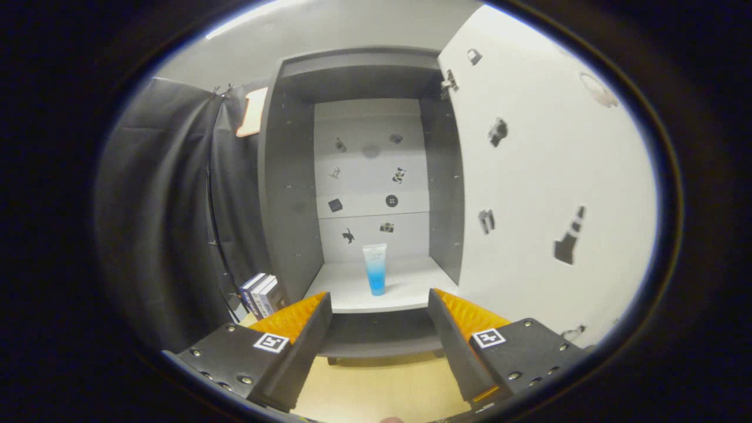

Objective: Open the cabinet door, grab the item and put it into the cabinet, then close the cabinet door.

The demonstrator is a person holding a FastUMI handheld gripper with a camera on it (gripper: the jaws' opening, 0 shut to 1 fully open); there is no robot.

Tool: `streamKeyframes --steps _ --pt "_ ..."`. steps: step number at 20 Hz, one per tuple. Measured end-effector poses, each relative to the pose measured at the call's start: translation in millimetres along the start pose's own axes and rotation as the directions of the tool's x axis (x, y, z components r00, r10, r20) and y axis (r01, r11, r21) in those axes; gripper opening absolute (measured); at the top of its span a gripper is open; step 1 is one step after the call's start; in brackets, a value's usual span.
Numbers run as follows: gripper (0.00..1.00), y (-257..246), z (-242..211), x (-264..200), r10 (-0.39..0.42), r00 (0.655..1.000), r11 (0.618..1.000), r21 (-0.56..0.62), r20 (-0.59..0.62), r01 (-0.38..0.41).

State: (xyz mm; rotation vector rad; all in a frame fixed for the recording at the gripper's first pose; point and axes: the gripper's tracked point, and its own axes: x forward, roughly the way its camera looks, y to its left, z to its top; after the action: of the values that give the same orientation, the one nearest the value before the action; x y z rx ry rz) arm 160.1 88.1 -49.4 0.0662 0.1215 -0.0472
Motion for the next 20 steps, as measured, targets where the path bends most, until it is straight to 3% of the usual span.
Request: streamKeyframes --steps 4,11,15,20 --pt "0.97 -23 8 -73 -0.003 1.000 0.998 0.062 0.023 0.002" --pt "0.97 -122 22 -169 -0.173 0.983 0.980 0.109 0.055 0.166" --pt "0.97 -182 20 -198 -0.267 0.963 0.958 0.122 0.034 0.261" --pt "0.97 -236 14 -194 -0.335 0.942 0.937 0.102 0.001 0.333"
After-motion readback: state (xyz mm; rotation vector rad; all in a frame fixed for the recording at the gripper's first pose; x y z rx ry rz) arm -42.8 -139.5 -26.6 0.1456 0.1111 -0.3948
